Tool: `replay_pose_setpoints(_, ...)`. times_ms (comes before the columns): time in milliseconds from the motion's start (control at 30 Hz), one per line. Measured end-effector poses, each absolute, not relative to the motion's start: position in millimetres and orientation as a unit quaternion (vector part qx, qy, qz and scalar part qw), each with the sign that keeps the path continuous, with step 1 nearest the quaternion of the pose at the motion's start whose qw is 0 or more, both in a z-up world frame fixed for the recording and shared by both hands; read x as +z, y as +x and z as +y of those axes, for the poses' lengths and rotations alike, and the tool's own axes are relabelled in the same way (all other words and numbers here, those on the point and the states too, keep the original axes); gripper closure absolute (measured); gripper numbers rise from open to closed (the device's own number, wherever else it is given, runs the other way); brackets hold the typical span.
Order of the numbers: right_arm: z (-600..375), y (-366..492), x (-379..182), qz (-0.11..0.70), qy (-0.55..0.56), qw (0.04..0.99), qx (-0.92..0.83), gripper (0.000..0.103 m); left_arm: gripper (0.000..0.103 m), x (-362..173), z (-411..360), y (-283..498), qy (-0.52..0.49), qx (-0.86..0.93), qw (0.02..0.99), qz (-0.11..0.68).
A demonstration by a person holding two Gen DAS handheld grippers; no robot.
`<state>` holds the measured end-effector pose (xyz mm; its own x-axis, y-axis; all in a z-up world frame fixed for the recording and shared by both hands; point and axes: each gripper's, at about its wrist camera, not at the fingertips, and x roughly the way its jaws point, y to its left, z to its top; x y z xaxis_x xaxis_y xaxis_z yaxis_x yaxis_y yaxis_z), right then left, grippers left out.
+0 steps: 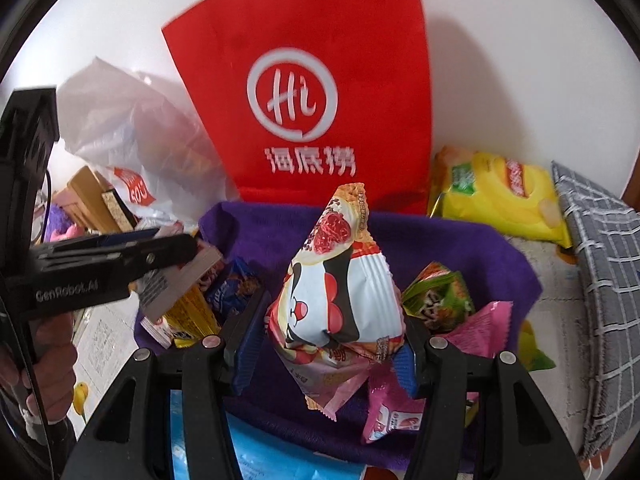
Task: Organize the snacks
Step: 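Lower both tools onto the towel and open them to release the snacks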
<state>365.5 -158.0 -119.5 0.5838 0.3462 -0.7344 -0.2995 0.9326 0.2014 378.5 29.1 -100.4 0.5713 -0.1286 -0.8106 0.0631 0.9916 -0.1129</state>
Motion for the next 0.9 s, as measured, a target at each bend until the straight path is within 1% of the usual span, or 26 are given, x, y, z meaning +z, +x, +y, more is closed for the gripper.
replay_pose_setpoints(233,-161.1,375.4,-142.8,0.443,0.027,0.879,0.175,0.047,0.048,-132.2,29.8,390.5,-0.034,-0.047,0.872,0.487)
replay_pose_setpoints(567,-157.3,376.6,-147.1,0.441,0.015,0.881,0.172,0.047,0.048,-140.3,24.4,393.8,-0.027,-0.053,0.870,0.489)
replay_pose_setpoints(633,-157.3,376.6,-145.7,0.442,0.015,0.880,0.171,0.046,0.046,-139.2,23.7,393.1,-0.027,-0.056,0.870,0.490)
replay_pose_setpoints(667,-157.8,376.5,-144.5,0.441,0.016,0.881,0.171,0.046,0.043,-138.2,23.3,392.4,-0.027,-0.057,0.869,0.490)
replay_pose_setpoints(733,-158.4,374.7,-139.8,0.436,0.016,0.884,0.167,0.039,0.038,-134.0,22.8,389.3,-0.029,-0.061,0.870,0.488)
replay_pose_setpoints(800,-160.2,371.5,-133.9,0.429,0.016,0.889,0.161,0.035,0.035,-129.3,23.2,385.3,-0.031,-0.062,0.873,0.483)
replay_pose_setpoints(900,-164.1,365.3,-124.3,0.421,0.017,0.894,0.155,0.034,0.034,-120.8,23.6,377.1,-0.030,-0.063,0.875,0.480)
